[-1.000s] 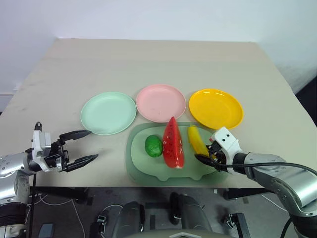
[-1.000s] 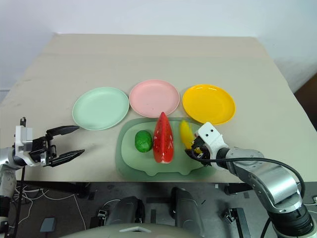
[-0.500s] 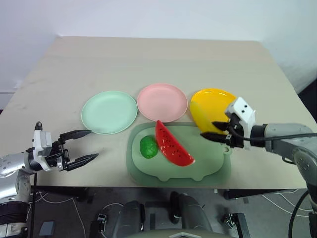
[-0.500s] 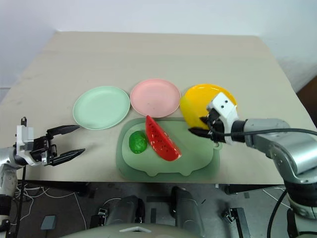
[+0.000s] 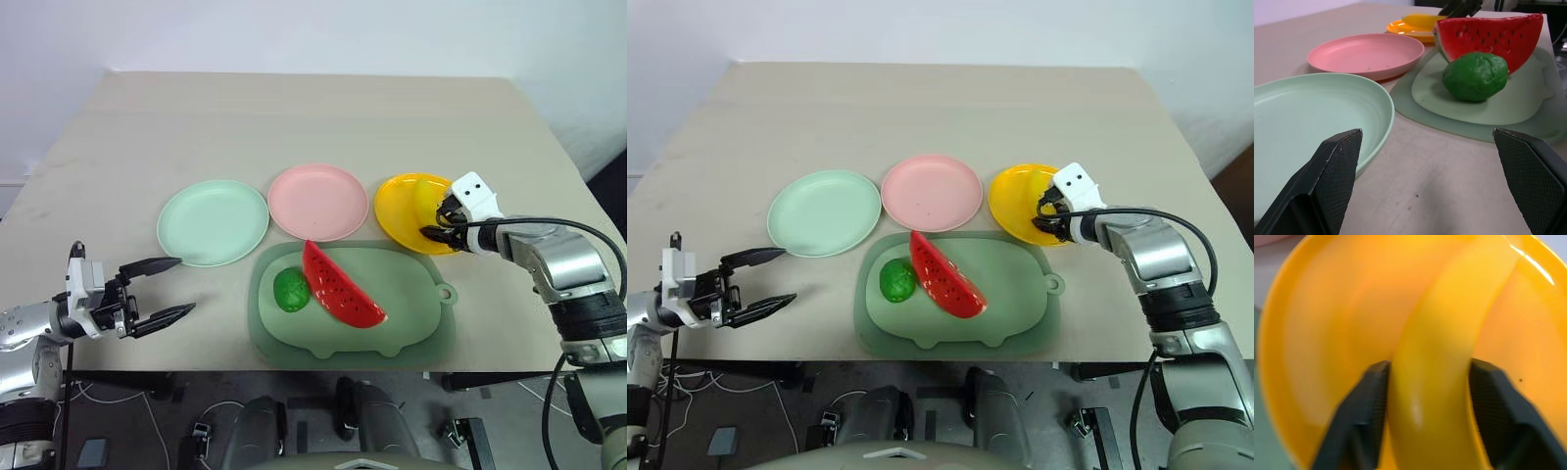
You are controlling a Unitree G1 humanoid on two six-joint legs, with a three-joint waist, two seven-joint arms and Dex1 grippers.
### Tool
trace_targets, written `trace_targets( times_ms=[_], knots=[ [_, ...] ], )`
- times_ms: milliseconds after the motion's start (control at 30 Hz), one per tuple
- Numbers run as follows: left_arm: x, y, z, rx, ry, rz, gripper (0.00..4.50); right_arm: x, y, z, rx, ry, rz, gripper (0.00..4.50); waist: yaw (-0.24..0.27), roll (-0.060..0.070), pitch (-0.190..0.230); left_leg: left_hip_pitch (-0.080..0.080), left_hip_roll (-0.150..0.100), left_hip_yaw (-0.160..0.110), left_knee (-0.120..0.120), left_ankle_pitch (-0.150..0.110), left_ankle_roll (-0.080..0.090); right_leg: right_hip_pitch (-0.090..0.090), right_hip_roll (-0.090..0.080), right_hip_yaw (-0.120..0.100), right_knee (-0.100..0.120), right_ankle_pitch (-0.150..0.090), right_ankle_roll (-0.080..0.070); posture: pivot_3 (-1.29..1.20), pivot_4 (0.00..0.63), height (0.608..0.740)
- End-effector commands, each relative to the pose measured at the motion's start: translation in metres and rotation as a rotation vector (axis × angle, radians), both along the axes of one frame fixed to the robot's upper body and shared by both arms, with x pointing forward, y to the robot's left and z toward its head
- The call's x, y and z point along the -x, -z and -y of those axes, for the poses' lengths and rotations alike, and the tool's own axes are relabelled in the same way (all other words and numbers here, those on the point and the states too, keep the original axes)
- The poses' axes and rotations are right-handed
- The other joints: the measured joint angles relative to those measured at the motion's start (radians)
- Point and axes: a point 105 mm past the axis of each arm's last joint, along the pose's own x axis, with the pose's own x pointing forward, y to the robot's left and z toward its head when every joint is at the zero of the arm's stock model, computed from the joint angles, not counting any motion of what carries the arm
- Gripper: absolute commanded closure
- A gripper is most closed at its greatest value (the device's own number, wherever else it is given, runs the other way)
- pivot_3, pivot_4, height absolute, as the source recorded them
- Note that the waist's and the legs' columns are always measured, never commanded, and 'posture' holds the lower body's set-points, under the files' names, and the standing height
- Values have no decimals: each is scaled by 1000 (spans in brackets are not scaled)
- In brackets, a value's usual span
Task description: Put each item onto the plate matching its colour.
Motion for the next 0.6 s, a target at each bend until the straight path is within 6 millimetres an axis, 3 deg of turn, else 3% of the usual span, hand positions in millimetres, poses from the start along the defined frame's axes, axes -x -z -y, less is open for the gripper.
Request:
trace_targets(
  times_ms=[33, 100, 300, 400, 600],
  knots=[
    [2, -7, -2, -14, -7, 44, 0, -6, -21, 1, 5, -25, 67, 633, 0, 0, 0, 0, 0, 0, 0, 0, 0, 0, 0, 0, 0, 0, 0, 0, 150, 736],
    [2, -7, -2, -14, -7, 43, 0, -6, -26, 1, 12, -40, 76, 22, -1, 0, 0, 0, 0, 0, 0, 0, 0, 0, 0, 0, 0, 0, 0, 0, 150, 736],
    [2, -5, -2, -14, -8, 42, 0, 0, -72, -11, -68, -132, 138, 22, -2, 3, 2, 0, 0, 0, 1, 0, 0, 0, -1, 0, 2, 0, 0, 0, 150, 736],
    [2, -4, -3, -14, -8, 40, 0, 19, -101, -39, -143, -280, 134, 22, -3, 3, 2, 0, 0, -1, 1, 0, 0, -1, 0, 0, 2, 0, 0, 0, 150, 736],
    [1, -3, -2, -12, 2, 35, 0, 51, -100, -76, -153, -439, 38, 22, -14, 3, 2, 0, 1, -2, 1, 0, 0, -1, -1, -1, 3, 0, 0, 0, 150, 736]
  ],
)
